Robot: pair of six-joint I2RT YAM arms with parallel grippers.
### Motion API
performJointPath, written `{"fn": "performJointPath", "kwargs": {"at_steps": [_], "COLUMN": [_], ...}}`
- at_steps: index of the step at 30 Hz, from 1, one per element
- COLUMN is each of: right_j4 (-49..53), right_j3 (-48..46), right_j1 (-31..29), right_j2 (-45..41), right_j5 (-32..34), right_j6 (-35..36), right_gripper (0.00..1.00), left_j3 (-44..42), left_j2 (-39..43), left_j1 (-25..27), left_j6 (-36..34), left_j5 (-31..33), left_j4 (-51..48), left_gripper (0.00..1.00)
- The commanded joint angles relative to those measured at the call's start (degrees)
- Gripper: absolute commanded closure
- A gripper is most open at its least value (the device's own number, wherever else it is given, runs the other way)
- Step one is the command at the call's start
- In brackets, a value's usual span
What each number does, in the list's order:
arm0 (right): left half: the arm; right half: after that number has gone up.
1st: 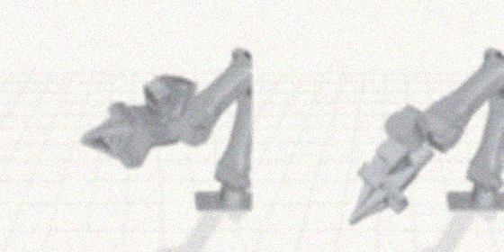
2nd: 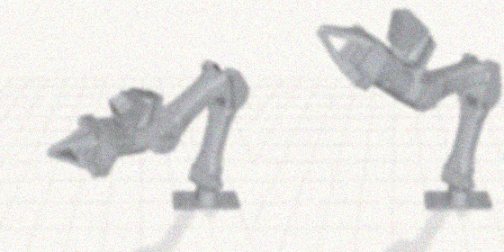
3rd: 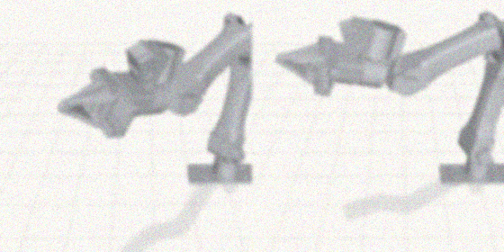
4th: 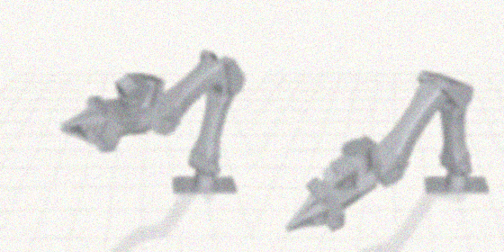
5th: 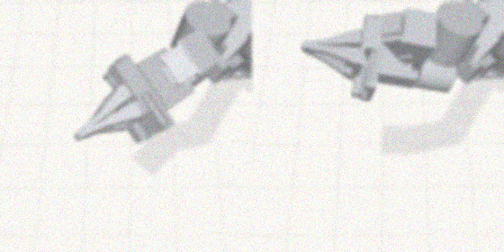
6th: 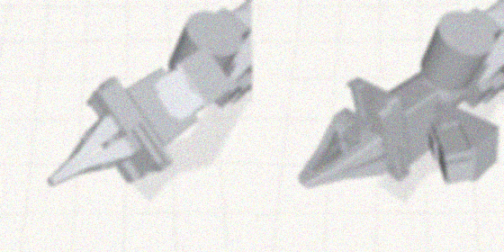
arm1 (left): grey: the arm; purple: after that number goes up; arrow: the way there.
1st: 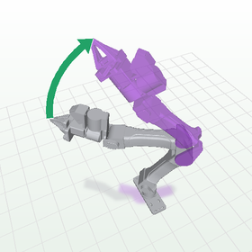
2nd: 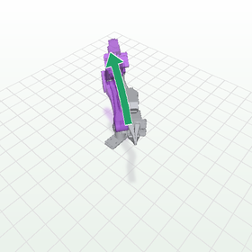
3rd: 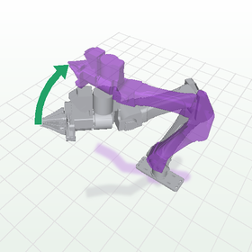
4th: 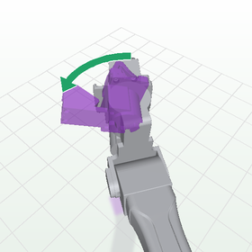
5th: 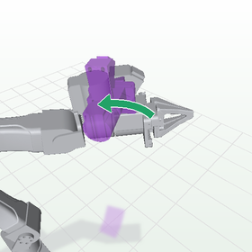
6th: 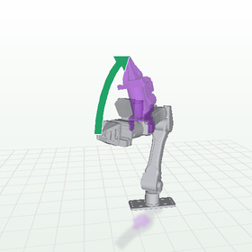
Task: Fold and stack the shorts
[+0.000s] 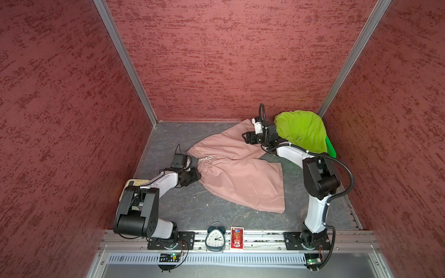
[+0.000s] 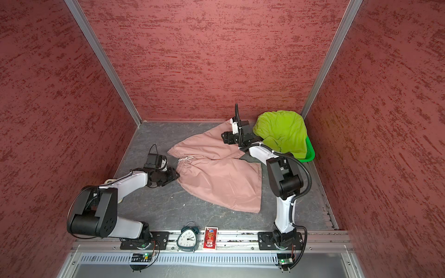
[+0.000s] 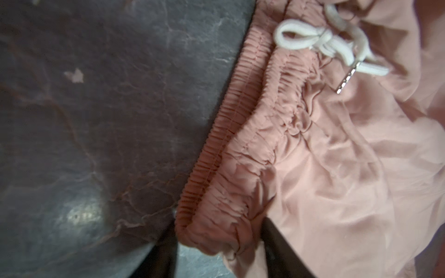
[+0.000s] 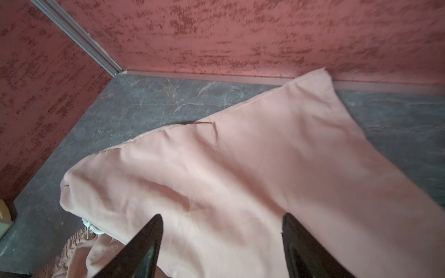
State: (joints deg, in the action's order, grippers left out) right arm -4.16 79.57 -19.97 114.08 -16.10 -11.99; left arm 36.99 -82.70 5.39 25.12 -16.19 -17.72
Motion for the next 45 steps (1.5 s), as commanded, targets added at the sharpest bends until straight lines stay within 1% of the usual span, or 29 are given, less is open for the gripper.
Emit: {"fn": "performJointPath", "kwargs": {"at_steps": [1, 2, 4, 7, 11, 14, 16, 17, 20, 23, 24, 25, 26, 27, 28, 29, 30, 31, 32, 35, 37, 39, 41, 42, 43, 45], "right_j4": [-3.2, -2.9, -1.2, 2.5, 4.4, 9.0, 10.4, 11.0, 17.3, 21.2, 21.4, 21.6, 21.7, 22.2, 22.9, 23.5, 24.2, 24.6, 24.8, 25.5, 27.4, 29.4, 31.2, 31.9, 32.7, 33.8], "right_j3": [1.8, 3.1, 6.6, 13.3, 21.1, 28.6, 32.1, 34.0, 43.4, 49.5, 50.4, 51.0, 51.6, 52.3, 53.1, 53.6, 53.9, 54.0, 54.1, 54.6, 56.4, 58.4, 59.0, 58.9, 58.7, 58.2], "right_j1": [-0.1, -0.2, -0.2, 0.2, 0.9, 1.3, 1.8, 2.0, 2.9, 3.1, 3.2, 3.4, 3.5, 3.7, 3.9, 4.0, 4.0, 4.1, 4.1, 4.3, 4.3, 4.4, 4.4, 4.4, 4.4, 4.4], "right_j2": [3.7, 5.3, 9.0, 15.0, 20.9, 26.0, 28.5, 29.8, 34.4, 36.9, 37.0, 37.1, 37.1, 37.1, 37.0, 36.9, 36.5, 36.0, 35.5, 34.5, 34.8, 35.6, 35.9, 35.9, 35.9, 35.7], "right_j5": [-3.1, -3.2, -2.9, -1.9, -0.7, 2.2, 3.6, 3.8, 4.2, 4.8, 4.8, 4.8, 4.6, 4.4, 4.1, 4.0, 4.2, 4.3, 4.4, 4.6, 4.0, 1.8, 0.0, -0.2, -0.1, 0.9], "right_j6": [-0.4, -0.4, -0.4, -0.8, -4.3, -6.8, -8.7, -9.5, -11.1, -12.3, -12.9, -13.5, -13.9, -14.3, -14.3, -14.1, -13.9, -13.5, -13.2, -11.9, -10.5, -9.0, -8.3, -8.1, -7.8, -7.4], "right_gripper": [0.21, 0.21, 0.21, 0.21, 0.21, 0.21, 0.21, 0.2, 0.2, 0.2, 0.2, 0.2, 0.2, 0.2, 0.2, 0.2, 0.2, 0.2, 0.2, 0.2, 0.19, 0.19, 0.19, 0.19, 0.19, 0.19], "left_j3": [-0.7, -0.6, -0.4, -0.1, -0.6, -1.4, -2.1, -2.5, -3.3, -2.8, -2.5, -2.1, -1.6, -1.0, -0.1, 0.8, 2.0, 3.3, 4.4, 7.3, 9.2, 11.5, 14.2, 15.6, 16.8, 18.6], "left_j2": [-0.2, 0.2, 1.7, 6.1, 14.2, 20.1, 23.0, 24.1, 25.4, 26.2, 26.8, 27.4, 28.2, 29.0, 29.7, 30.3, 30.6, 30.7, 30.3, 26.1, 20.6, 14.7, 8.5, 5.8, 3.1, -0.6], "left_j1": [-1.2, -1.5, -1.7, -1.6, -1.7, -2.1, -2.6, -2.7, -2.4, -2.4, -2.4, -2.5, -2.5, -2.6, -2.8, -3.0, -3.2, -3.5, -3.6, -3.9, -4.0, -4.1, -4.2, -4.2, -4.1, -3.6], "left_j6": [-0.1, -0.3, -0.6, -0.8, 0.3, 1.5, 2.6, 3.2, 5.9, 7.6, 8.1, 8.4, 8.4, 8.5, 8.6, 8.5, 8.1, 7.3, 6.7, 3.9, 1.3, -0.5, -2.5, -3.1, -3.8, -3.7], "left_j5": [-1.9, -2.3, -2.2, -1.2, 0.6, 2.0, 2.3, 2.2, 0.5, -0.1, 0.3, 0.1, 0.0, 0.5, 1.4, 2.2, 2.8, 3.2, 3.9, 4.5, 3.9, 3.5, 1.4, -0.8, -3.9, -7.3], "left_j4": [2.7, 2.2, 0.7, -4.2, -11.6, -16.7, -19.0, -19.9, -21.2, -23.0, -23.8, -24.5, -25.0, -25.9, -26.8, -27.6, -28.0, -27.7, -27.0, -21.0, -14.9, -10.6, -6.2, -4.1, -1.6, 2.8], "left_gripper": [0.89, 1.0, 1.0, 1.0, 1.0, 1.0, 1.0, 1.0, 1.0, 1.0, 0.96, 0.74, 0.69, 0.66, 0.6, 0.45, 0.22, 0.03, 0.01, 0.01, 0.01, 0.01, 0.01, 0.01, 0.01, 0.01]}}
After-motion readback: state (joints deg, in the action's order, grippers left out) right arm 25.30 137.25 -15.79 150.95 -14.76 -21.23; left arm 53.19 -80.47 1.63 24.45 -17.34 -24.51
